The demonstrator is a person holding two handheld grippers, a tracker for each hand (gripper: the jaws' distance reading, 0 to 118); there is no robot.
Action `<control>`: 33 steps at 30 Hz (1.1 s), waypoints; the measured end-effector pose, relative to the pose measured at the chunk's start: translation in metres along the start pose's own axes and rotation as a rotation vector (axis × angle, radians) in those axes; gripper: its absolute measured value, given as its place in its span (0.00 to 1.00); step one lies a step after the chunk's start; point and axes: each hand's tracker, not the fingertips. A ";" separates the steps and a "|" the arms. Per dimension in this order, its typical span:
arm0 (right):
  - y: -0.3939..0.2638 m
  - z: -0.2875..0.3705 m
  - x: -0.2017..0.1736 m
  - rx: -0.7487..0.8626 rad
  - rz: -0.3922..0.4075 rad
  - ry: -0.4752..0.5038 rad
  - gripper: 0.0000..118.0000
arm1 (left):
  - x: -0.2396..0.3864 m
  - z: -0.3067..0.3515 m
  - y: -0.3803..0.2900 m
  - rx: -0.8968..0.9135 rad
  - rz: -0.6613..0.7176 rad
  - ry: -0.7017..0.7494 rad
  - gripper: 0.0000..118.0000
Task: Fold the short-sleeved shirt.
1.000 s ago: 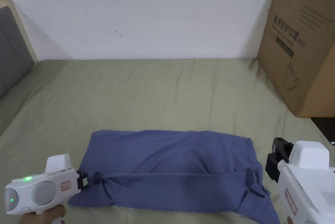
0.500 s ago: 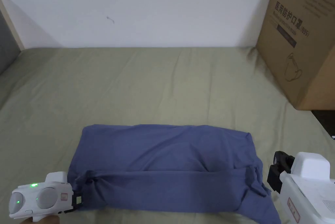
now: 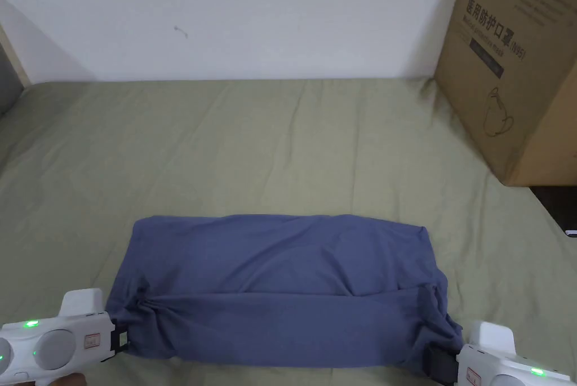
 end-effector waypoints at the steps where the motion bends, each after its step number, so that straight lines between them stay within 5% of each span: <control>1: -0.002 -0.005 0.001 -0.002 -0.022 0.026 0.49 | 0.000 0.000 0.000 -0.001 -0.002 0.002 0.02; 3: -0.001 -0.009 0.002 -0.016 -0.040 0.072 0.04 | 0.000 0.001 -0.001 -0.005 0.003 0.000 0.02; 7: 0.002 0.005 -0.004 0.034 0.043 0.079 0.03 | -0.005 0.009 -0.005 -0.001 0.025 -0.007 0.02; 18: 0.004 0.080 0.026 0.159 0.115 0.024 0.03 | -0.042 0.054 -0.026 0.052 0.165 -0.067 0.02; 33: -0.065 0.025 0.035 -0.107 0.133 -0.010 0.03 | -0.038 0.037 -0.115 -0.090 0.125 0.025 0.02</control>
